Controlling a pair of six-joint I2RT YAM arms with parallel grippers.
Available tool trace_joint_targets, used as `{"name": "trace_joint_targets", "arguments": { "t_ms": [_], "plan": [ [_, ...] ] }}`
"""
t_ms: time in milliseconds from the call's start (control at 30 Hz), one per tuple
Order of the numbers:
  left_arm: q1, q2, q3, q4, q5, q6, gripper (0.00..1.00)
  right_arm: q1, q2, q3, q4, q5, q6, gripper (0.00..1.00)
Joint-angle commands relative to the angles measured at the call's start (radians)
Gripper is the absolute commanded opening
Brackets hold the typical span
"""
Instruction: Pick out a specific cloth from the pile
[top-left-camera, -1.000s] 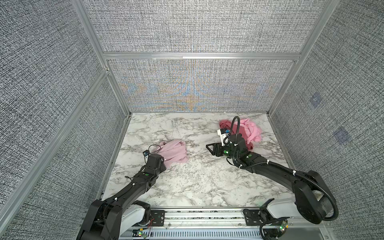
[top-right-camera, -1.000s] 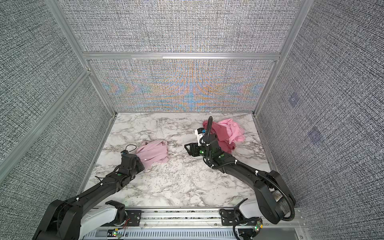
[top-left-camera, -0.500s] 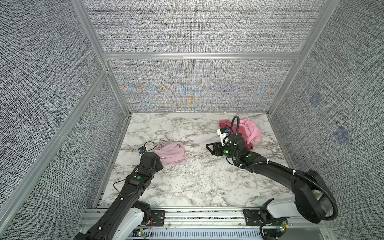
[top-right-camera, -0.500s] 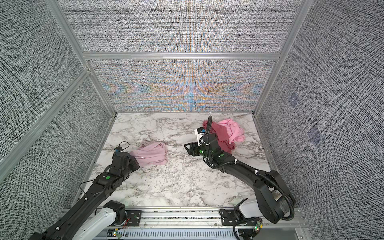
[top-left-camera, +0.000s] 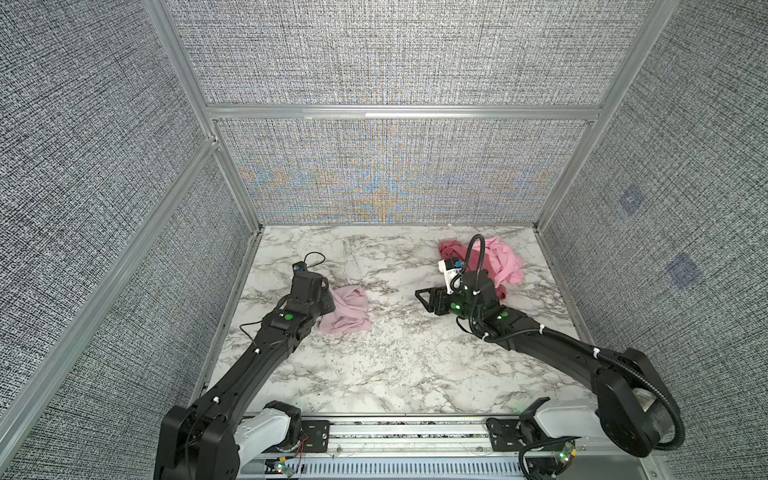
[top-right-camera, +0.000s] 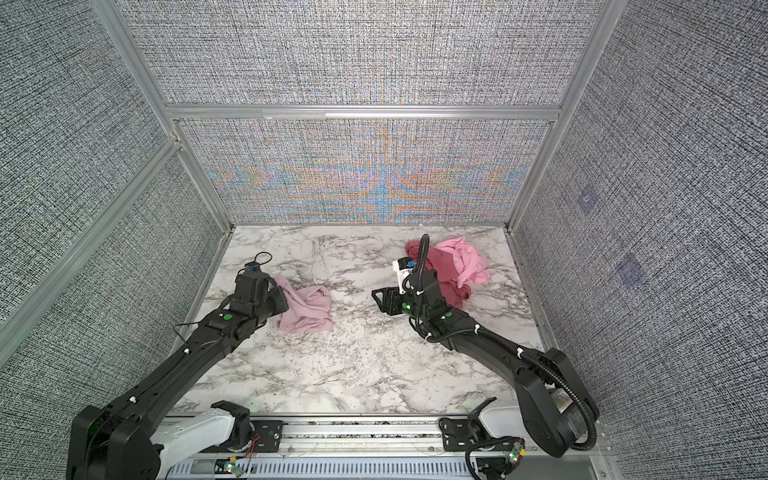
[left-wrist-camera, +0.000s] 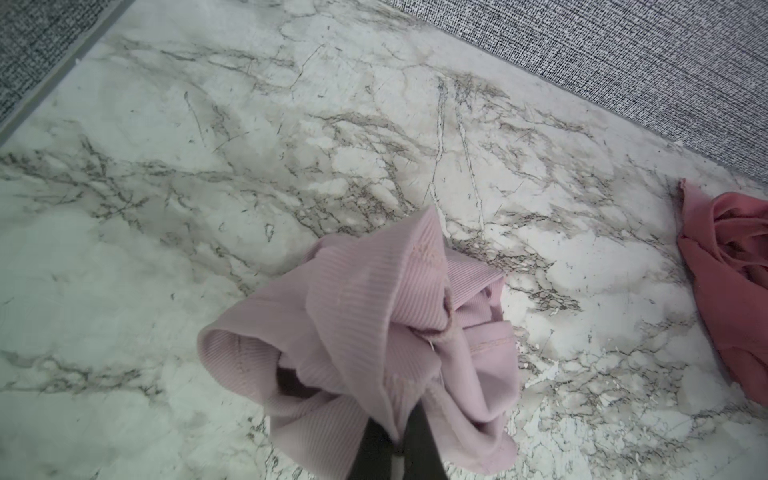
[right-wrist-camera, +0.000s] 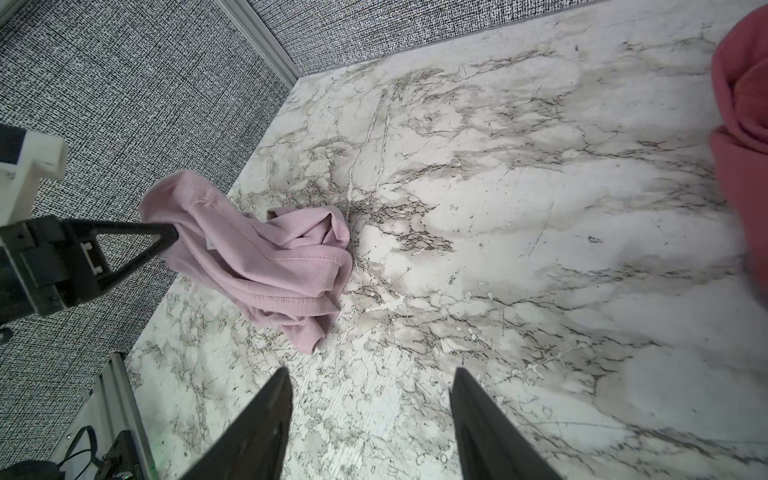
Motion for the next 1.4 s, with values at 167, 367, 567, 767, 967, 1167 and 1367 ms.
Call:
{"name": "trace_joint_targets", "arguments": {
  "t_ms": [167,367,567,767,967,1167,1367],
  "plan": [
    [-0.075,0.265,0.146,0.149,0.062,0.094,0.00,-0.010,-0.025,-0.024,0.004,0.037,-0.016,0.62],
    [-0.155,0.458,0.223,0.202,0.096,0.105,0.00,-0.021,-0.058,-0.053,-0.007,0.056,-0.018,0.62],
    [-0.218,0.554,0.195,0.258,0.139,0.061,0.00,-0.030,-0.101,-0.078,-0.030,0.073,-0.021,0.62],
    [-0.229,0.553,0.080,0.318,0.151,-0.001,0.00,-0.036,-0.132,-0.095,-0.044,0.085,-0.021,0.62],
    [-0.228,0.487,0.031,0.327,0.135,-0.027,0.00,-0.036,-0.146,-0.097,-0.047,0.084,-0.021,0.62],
    [-0.228,0.401,0.008,0.335,0.133,-0.049,0.23,-0.037,-0.146,-0.061,-0.088,0.077,-0.031,0.62],
    [-0.231,0.296,-0.039,0.318,0.153,-0.079,0.38,-0.038,-0.183,-0.039,-0.124,0.078,-0.042,0.62]
  ]
}}
